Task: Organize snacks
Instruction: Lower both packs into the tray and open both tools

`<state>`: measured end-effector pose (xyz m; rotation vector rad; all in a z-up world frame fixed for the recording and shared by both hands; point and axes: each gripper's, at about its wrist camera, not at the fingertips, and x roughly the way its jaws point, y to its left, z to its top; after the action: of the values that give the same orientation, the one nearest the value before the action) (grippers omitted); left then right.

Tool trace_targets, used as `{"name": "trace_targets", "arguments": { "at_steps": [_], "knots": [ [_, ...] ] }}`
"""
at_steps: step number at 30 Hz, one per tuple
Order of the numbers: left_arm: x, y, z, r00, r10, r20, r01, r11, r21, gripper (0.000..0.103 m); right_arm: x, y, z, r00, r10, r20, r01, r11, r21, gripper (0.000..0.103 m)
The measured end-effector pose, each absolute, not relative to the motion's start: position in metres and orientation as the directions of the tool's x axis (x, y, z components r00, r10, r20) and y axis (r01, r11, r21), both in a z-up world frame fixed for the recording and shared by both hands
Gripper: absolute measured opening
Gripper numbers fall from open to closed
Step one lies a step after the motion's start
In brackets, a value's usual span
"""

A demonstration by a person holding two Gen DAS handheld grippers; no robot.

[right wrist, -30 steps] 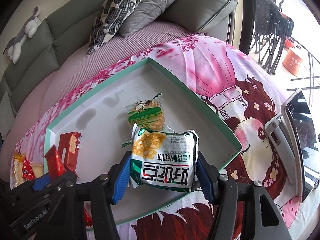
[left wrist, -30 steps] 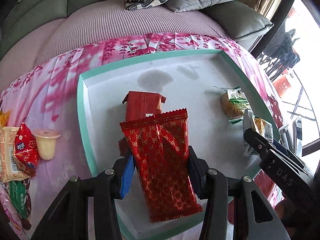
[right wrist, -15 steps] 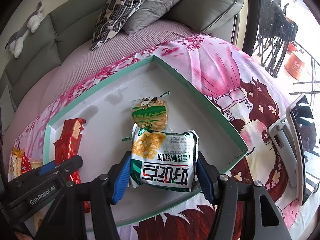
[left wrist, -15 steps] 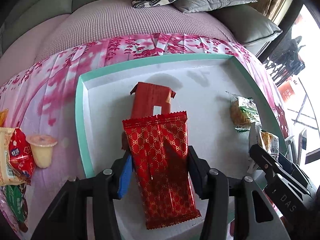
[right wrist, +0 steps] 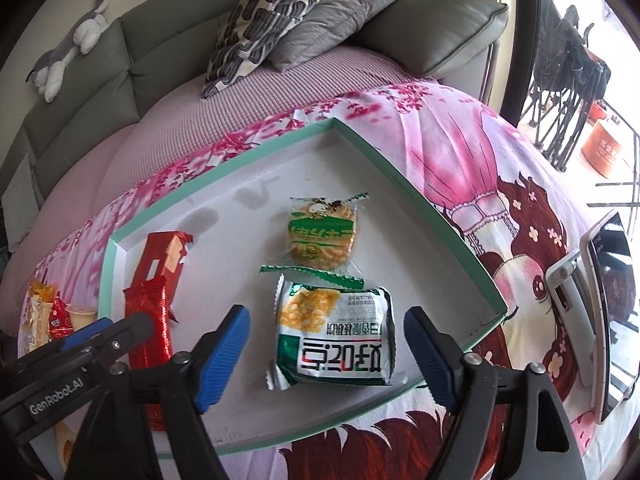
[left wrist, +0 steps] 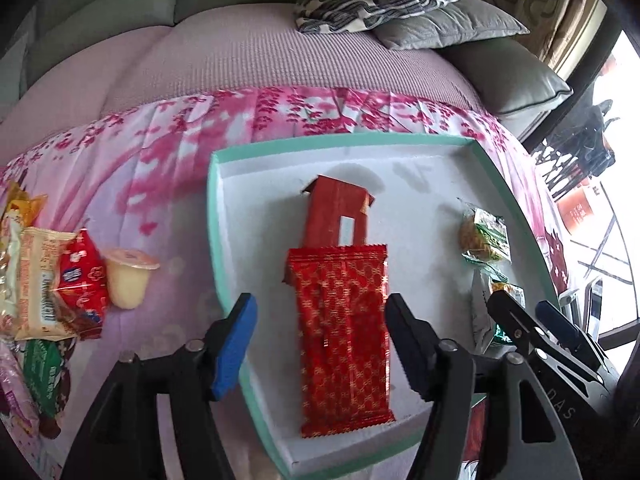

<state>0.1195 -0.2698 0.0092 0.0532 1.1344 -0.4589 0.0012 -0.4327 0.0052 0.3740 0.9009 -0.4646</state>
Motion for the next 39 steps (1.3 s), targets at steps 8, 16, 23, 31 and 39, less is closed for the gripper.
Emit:
{"name": "trace_targets", "arguments": {
  "at_steps": [8,16,23,31,39],
  "knots": [
    [0.116,-0.228,0.016,0.422,-0.278,-0.863,0.291,0.943,-0.161,0.091,0.004,-0.423,0.012,0.569,-0.226,-0.791,0.504,0.856,0.118,0.103],
    [0.117,-0.19,0.009,0.456,-0.231,-0.859,0.212,0.966,-0.148,0.098,0.005,-0.416,0.015,0.595,-0.207,-0.777,0.487,0.862,0.143,0.103],
    [0.112,-0.154,0.009,0.472,-0.207,-0.857,0.155,0.976,-0.151,0.099,0.008,-0.403,0.016,0.597,-0.201,-0.776,0.468,0.873,0.134,0.103],
    [0.104,-0.113,0.012,0.505,-0.179,-0.844,0.103,0.984,-0.147,0.099,0.016,-0.373,0.021,0.598,-0.179,-0.781,0.411,0.906,0.106,0.103],
    [0.101,-0.068,0.02,0.528,-0.144,-0.837,0.035,0.988,-0.148,0.099,0.026,-0.318,0.025,0.618,-0.124,-0.777,0.288,0.954,0.077,0.103]
  ]
}}
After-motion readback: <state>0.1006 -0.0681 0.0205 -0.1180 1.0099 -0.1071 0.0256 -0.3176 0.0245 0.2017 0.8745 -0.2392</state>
